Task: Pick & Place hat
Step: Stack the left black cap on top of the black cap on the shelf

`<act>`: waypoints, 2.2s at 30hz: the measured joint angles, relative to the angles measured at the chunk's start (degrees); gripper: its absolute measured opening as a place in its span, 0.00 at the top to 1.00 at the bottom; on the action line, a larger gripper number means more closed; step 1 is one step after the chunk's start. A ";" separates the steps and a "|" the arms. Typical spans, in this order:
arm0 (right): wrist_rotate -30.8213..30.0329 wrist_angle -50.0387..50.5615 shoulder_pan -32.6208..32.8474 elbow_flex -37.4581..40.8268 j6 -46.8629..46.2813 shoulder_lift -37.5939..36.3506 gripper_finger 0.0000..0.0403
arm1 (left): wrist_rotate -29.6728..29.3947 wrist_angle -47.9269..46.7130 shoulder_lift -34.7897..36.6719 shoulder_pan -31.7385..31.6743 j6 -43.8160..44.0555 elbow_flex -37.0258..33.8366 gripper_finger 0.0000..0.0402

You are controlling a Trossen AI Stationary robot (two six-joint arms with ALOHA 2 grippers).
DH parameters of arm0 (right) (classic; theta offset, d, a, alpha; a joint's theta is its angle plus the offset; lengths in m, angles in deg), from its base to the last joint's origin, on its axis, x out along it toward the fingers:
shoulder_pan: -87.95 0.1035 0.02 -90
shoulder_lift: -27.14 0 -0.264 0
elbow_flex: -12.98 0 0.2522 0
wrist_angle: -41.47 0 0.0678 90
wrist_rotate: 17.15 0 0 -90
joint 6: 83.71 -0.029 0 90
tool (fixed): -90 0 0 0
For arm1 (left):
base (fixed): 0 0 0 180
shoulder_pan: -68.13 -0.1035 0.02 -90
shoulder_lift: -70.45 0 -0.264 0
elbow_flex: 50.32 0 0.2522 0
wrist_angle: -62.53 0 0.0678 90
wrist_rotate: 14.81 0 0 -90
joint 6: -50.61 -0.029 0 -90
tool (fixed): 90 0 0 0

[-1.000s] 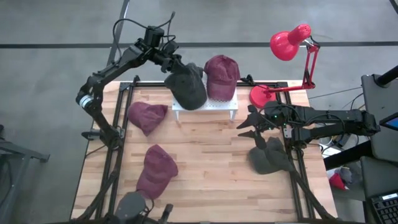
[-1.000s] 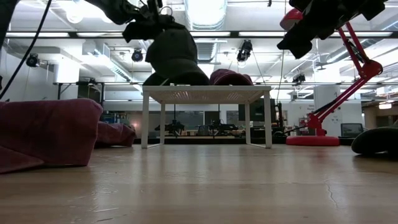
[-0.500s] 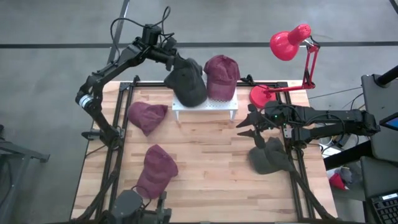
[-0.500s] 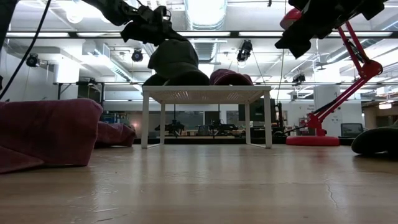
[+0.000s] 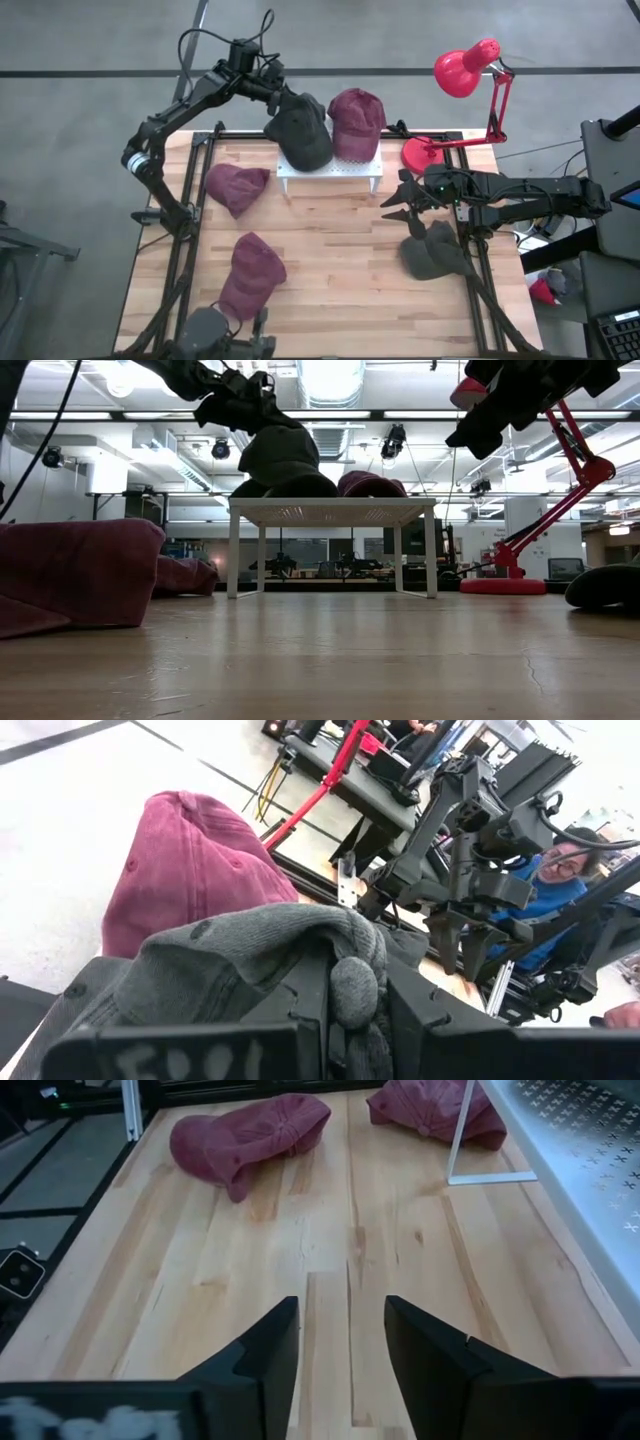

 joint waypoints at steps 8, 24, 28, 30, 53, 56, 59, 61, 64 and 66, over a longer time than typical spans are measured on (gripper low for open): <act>-0.23 -0.01 -0.04 0.01 0.14 0.00 0.67 | 0.08 -0.11 2.77 0.02 -0.81 0.00 0.86; -0.45 -0.39 0.00 0.01 -0.47 0.00 0.64 | -4.06 -4.94 3.76 0.04 -4.08 0.00 0.47; -0.43 -0.54 0.00 0.01 -0.47 0.00 0.65 | -4.36 -4.94 3.76 0.07 -3.23 0.00 0.43; -0.43 -0.56 0.00 0.01 -0.47 0.00 0.66 | -4.51 -5.20 3.76 0.09 -3.03 0.04 0.43; -0.27 -0.58 0.00 0.01 -0.47 0.00 0.65 | -24.10 -20.96 4.54 1.46 -13.48 5.92 0.43; -0.26 -0.58 0.00 0.01 -0.47 0.00 0.67 | -28.98 -21.62 4.54 2.14 -14.88 6.69 0.43; -0.27 -0.56 0.00 0.01 -0.47 0.00 0.68 | -32.94 -21.62 4.54 3.15 -15.59 7.02 0.43; -0.27 -0.56 0.00 0.01 -0.45 0.00 0.69 | -34.16 -21.62 4.54 3.92 -16.28 7.02 0.43; -0.27 -0.56 0.00 0.01 -0.45 0.00 0.69 | -36.61 -21.54 4.54 5.28 -17.38 7.02 0.43; -0.27 -0.56 0.00 0.01 -0.45 0.00 0.69 | -38.40 -21.29 4.54 6.27 -18.46 7.02 0.43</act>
